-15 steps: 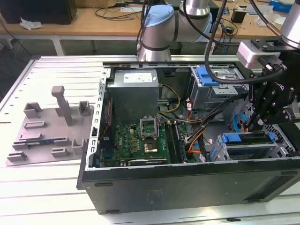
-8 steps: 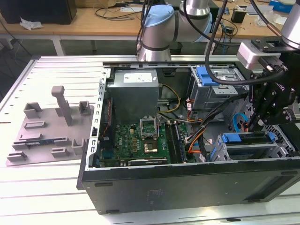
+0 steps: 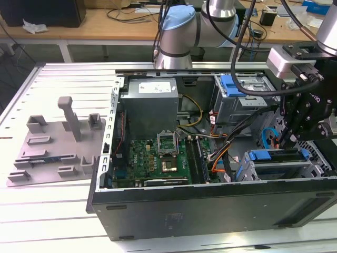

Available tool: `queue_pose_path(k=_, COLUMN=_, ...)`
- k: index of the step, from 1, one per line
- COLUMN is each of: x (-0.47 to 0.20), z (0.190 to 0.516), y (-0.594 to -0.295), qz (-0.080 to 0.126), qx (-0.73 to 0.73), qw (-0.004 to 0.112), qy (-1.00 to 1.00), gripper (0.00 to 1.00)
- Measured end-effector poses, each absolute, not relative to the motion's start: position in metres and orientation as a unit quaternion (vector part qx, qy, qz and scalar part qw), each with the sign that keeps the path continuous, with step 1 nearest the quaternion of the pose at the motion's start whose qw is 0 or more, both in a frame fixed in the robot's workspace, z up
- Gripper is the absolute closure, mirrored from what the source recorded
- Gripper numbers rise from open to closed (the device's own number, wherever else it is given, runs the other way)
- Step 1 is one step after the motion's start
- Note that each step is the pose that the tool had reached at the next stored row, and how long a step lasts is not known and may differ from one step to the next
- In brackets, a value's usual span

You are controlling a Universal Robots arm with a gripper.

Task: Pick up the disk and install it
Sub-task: 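Insert the second disk wire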

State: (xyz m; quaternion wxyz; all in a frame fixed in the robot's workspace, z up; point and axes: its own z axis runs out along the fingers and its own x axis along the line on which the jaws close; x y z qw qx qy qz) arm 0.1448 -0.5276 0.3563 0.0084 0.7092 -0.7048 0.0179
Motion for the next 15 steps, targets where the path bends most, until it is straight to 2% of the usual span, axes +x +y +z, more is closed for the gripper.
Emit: queue_pose_path(k=15, x=0.1451, z=0.3526, y=-0.528, qz=0.018, qx=0.709, qw=0.008, qy=-0.705, gripper=0.84)
